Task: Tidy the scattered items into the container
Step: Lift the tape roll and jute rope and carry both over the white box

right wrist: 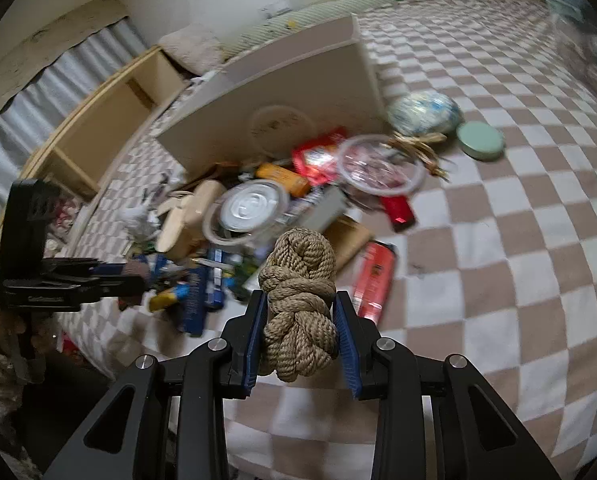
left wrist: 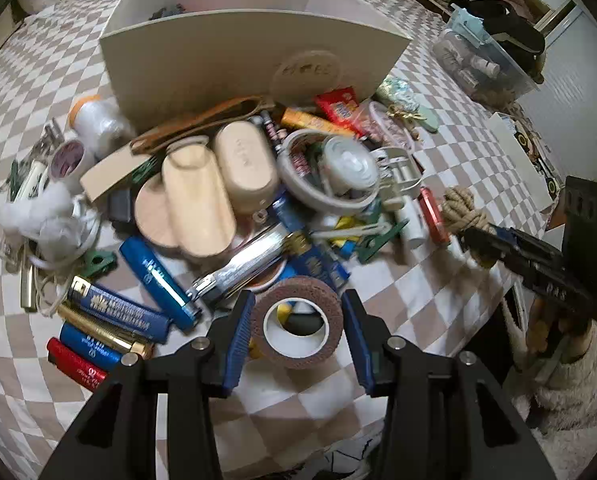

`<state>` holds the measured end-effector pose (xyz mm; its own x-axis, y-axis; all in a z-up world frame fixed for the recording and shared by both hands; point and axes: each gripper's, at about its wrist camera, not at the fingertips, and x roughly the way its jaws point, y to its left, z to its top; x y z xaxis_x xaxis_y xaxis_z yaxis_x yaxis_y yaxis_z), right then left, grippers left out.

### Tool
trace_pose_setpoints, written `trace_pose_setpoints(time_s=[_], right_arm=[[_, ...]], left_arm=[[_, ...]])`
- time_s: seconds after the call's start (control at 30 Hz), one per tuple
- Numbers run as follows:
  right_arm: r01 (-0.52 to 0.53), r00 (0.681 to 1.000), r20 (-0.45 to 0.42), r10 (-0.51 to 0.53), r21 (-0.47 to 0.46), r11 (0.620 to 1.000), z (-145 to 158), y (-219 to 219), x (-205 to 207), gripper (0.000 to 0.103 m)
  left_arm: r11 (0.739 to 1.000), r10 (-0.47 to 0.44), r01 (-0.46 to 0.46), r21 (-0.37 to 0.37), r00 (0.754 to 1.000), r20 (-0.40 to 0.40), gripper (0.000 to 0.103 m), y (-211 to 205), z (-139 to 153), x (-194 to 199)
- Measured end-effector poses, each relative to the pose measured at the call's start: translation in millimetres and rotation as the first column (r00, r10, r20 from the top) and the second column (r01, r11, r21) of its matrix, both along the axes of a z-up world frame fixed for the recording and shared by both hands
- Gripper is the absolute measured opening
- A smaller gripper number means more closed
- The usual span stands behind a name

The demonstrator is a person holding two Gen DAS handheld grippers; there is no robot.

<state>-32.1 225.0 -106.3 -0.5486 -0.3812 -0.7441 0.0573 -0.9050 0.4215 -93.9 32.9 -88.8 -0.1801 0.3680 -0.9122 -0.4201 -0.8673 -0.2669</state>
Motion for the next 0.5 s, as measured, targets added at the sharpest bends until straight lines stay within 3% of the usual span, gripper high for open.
trace_pose_setpoints(time_s=[0.27, 0.5], right_arm=[[-0.027, 0.997, -0.066, 0.027, -0.008, 1.000, 25, -15, -19, 0.035], [-0.050, 0.988, -0.144, 0.051, 0.009, 0.999, 60, -15, -44, 0.035]], left_arm=[[1.000, 0.022, -0.022, 0.005, 0.997, -0.068, 0.044, 10, 25, -20], [0.999, 0.044, -0.044, 0.001, 0.986, -0.161, 0.044, 10, 68, -56]])
